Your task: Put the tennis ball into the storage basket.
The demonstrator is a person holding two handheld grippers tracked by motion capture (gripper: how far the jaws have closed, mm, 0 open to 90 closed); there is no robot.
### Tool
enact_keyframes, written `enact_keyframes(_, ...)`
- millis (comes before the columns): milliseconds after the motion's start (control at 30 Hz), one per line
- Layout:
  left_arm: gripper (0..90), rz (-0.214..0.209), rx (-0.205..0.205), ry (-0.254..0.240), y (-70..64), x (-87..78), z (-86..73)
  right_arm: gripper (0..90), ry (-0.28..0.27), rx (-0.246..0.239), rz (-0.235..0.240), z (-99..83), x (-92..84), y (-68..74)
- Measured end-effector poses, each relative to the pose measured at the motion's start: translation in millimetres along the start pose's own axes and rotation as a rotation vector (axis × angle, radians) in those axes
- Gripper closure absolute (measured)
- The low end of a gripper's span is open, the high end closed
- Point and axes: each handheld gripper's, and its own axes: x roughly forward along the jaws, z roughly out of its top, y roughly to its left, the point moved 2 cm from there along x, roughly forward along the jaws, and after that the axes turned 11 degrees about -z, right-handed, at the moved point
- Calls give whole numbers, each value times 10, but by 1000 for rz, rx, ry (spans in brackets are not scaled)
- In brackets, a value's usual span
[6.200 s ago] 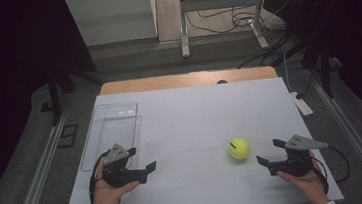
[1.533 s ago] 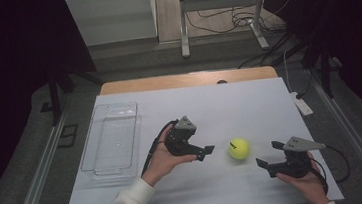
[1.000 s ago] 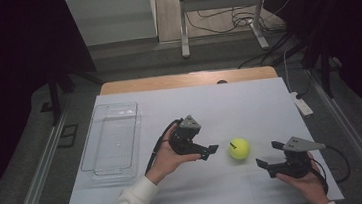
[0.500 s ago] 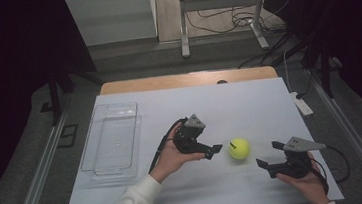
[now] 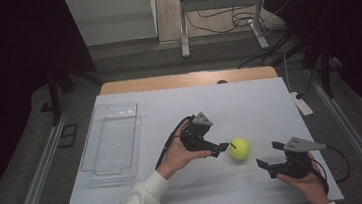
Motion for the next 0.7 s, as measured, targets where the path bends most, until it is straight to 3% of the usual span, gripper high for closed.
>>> enact_keyframes(700, 91, -40, 4, 48, 12, 293, 130, 99, 3, 2, 5, -5, 4, -1)
